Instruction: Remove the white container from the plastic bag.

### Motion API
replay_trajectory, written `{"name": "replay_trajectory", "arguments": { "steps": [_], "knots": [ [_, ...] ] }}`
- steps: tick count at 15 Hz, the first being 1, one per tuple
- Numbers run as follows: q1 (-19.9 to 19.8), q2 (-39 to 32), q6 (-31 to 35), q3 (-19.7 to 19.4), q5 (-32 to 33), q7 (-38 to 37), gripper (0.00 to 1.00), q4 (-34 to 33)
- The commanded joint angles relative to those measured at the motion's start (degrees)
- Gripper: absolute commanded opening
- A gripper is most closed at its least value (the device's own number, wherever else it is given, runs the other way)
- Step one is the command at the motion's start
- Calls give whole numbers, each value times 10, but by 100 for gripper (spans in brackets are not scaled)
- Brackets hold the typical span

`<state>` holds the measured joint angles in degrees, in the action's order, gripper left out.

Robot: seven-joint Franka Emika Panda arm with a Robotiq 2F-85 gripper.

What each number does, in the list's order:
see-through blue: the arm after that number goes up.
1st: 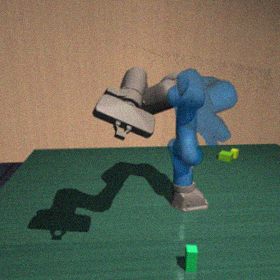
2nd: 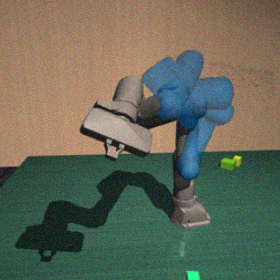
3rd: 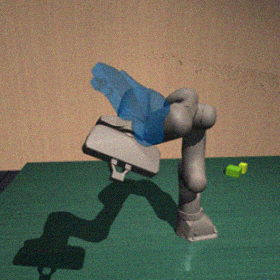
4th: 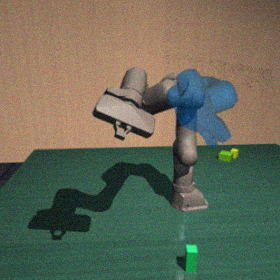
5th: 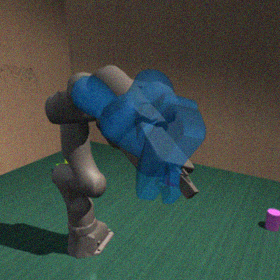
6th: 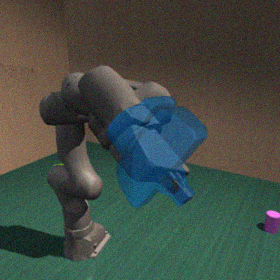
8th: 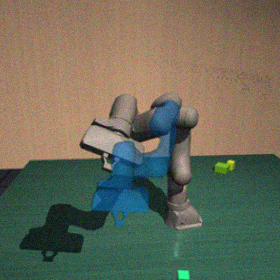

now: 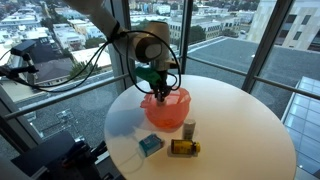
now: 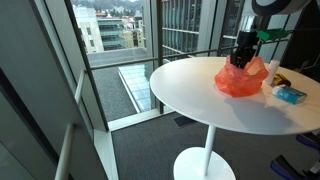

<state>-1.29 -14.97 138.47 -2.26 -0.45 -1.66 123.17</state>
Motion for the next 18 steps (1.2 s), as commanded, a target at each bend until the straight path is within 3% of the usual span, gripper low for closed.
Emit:
{"name": "replay_trajectory", "arguments": {
  "steps": [1, 18],
  "knots": [
    [1, 33, -37, -8, 19, -16, 18, -7],
    [-6, 216, -166, -8, 47, -9, 18, 37]
  ]
}}
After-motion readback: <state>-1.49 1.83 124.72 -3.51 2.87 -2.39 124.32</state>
